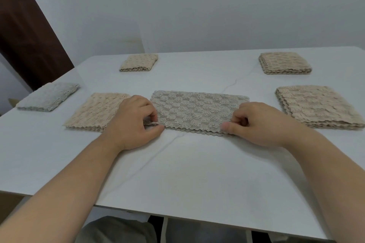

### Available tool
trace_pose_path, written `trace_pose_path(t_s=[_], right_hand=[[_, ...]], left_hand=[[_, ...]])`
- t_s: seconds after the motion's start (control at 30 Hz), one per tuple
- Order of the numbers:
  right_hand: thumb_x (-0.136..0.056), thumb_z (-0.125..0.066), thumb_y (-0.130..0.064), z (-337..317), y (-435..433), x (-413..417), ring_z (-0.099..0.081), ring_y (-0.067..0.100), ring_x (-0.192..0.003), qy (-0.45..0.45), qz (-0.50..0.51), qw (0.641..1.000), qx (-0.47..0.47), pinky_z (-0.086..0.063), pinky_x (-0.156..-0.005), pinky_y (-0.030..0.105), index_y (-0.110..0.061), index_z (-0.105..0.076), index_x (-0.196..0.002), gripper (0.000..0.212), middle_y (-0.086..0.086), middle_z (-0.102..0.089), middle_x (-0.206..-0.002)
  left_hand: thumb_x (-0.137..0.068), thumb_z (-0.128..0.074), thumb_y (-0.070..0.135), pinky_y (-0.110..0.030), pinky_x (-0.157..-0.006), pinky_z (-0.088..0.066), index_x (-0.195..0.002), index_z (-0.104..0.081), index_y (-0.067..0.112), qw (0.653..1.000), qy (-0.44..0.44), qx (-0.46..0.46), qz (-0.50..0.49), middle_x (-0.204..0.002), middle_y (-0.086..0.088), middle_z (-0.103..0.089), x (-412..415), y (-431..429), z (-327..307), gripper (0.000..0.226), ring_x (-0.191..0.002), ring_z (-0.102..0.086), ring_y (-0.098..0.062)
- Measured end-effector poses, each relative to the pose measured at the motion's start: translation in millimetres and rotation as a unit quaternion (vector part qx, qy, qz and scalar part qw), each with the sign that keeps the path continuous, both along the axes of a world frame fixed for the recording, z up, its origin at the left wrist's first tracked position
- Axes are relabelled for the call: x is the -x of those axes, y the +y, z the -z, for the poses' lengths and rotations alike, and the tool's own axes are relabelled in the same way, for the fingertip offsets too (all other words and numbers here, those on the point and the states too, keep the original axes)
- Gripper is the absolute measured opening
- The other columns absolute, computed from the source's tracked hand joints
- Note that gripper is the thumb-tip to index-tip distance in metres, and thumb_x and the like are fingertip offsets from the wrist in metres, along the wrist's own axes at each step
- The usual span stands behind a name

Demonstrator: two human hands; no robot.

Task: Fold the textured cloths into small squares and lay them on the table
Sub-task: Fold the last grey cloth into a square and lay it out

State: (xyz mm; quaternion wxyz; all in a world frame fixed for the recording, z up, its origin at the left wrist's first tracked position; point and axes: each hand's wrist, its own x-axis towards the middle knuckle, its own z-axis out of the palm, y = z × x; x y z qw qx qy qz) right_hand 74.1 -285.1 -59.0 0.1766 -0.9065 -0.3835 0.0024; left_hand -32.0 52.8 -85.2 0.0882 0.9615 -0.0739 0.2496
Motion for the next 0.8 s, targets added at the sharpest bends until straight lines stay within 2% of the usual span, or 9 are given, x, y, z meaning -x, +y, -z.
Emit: trace_pose_path(t_s=[0.1,0.23,0.33,0.43,0.47,0.53,0.6,0.7,0.8], right_hand=[[-0.093,-0.055,-0.060,1.5,2.1,-2.9,-0.056,0.007,-0.073,-0.010,0.019,0.999,0.025,-0.051,-0.073,0.038,-0.022,-0.060,-0.069,0.045,-0.007,-0.059,-0.077],[-0.091,-0.062,-0.054,2.3,3.7,-1.9,-0.057,0.006,-0.075,-0.008,0.045,0.998,0.034,-0.053,-0.075,0.039,-0.025,-0.060,-0.071,0.036,-0.010,-0.060,-0.076],[-0.088,-0.060,-0.055,-3.2,6.5,5.0,-0.058,0.011,-0.080,-0.029,0.070,0.995,0.068,-0.050,-0.072,0.034,-0.026,-0.057,-0.071,0.034,-0.011,-0.060,-0.079],[-0.089,-0.056,-0.049,-12.2,19.6,12.7,-0.057,0.021,-0.088,-0.121,0.098,0.987,0.042,-0.042,-0.070,0.033,-0.026,-0.057,-0.073,0.028,-0.010,-0.061,-0.084],[-0.092,-0.053,-0.044,-14.8,28.9,13.7,-0.057,0.024,-0.093,-0.154,0.102,0.983,0.016,-0.044,-0.074,0.035,-0.027,-0.063,-0.081,0.023,-0.005,-0.065,-0.090],[-0.101,-0.046,-0.034,-16.7,52.6,10.6,-0.055,0.030,-0.112,-0.165,0.108,0.980,-0.019,-0.047,-0.089,0.041,-0.019,-0.065,-0.117,0.030,0.005,-0.066,-0.116],[-0.106,-0.036,-0.026,-14.2,76.0,4.6,-0.042,0.032,-0.136,-0.090,0.104,0.990,-0.002,-0.041,-0.107,0.044,-0.009,-0.043,-0.147,0.045,0.012,-0.049,-0.148],[-0.107,-0.030,-0.021,7.3,96.8,-4.1,-0.017,0.030,-0.154,-0.008,0.086,0.995,0.047,-0.021,-0.123,0.044,-0.005,-0.015,-0.160,0.058,0.011,-0.017,-0.168],[-0.108,-0.022,-0.028,30.4,100.2,-10.7,-0.010,0.027,-0.156,0.015,0.110,0.991,0.072,-0.009,-0.127,0.041,-0.006,-0.012,-0.161,0.059,0.010,-0.013,-0.169]], left_hand=[[-0.087,-0.065,0.056,-0.033,-0.081,-0.038,-0.070,-0.060,0.025,1.000,-0.007,-0.007,-0.018,-0.074,0.014,-0.056,0.0,-2.1,0.9,0.035,-0.079,-0.050,-0.013],[-0.090,-0.056,0.044,-0.036,-0.075,-0.047,-0.065,-0.058,0.020,0.999,0.002,-0.004,-0.043,-0.069,0.010,-0.056,-0.9,-4.6,-0.4,0.035,-0.070,-0.050,-0.015],[-0.085,-0.055,0.043,-0.037,-0.082,-0.043,-0.071,-0.057,0.025,0.995,0.028,-0.042,-0.083,-0.074,0.012,-0.057,-0.3,-13.7,-5.6,0.024,-0.078,-0.052,-0.016],[-0.090,-0.054,0.035,-0.037,-0.092,-0.037,-0.098,-0.065,0.023,0.995,0.014,-0.032,-0.096,-0.097,0.008,-0.066,-9.7,-36.3,-21.9,0.018,-0.099,-0.056,-0.019],[-0.094,-0.052,0.032,-0.038,-0.095,-0.038,-0.109,-0.066,0.020,0.996,0.012,-0.025,-0.086,-0.108,0.005,-0.067,-17.5,-46.0,-29.1,0.024,-0.107,-0.057,-0.021],[-0.102,-0.045,0.027,-0.038,-0.104,-0.038,-0.131,-0.061,0.016,0.997,0.047,-0.012,-0.064,-0.131,0.000,-0.063,-39.1,-65.5,-38.3,0.035,-0.124,-0.054,-0.022],[-0.107,-0.040,0.025,-0.037,-0.109,-0.038,-0.144,-0.052,0.013,0.993,0.111,0.005,-0.046,-0.145,-0.004,-0.056,-59.6,-84.2,-37.3,0.041,-0.133,-0.050,-0.024],[-0.108,-0.034,0.024,-0.037,-0.100,-0.041,-0.139,-0.050,0.012,0.981,0.184,0.028,-0.046,-0.139,-0.010,-0.057,-77.6,-96.4,-16.5,0.037,-0.130,-0.051,-0.031],[-0.111,-0.025,0.032,-0.038,-0.124,-0.021,-0.158,-0.029,0.012,0.971,0.231,-0.010,-0.062,-0.165,-0.007,-0.031,-84.4,-92.2,0.3,0.052,-0.153,-0.025,-0.028]])
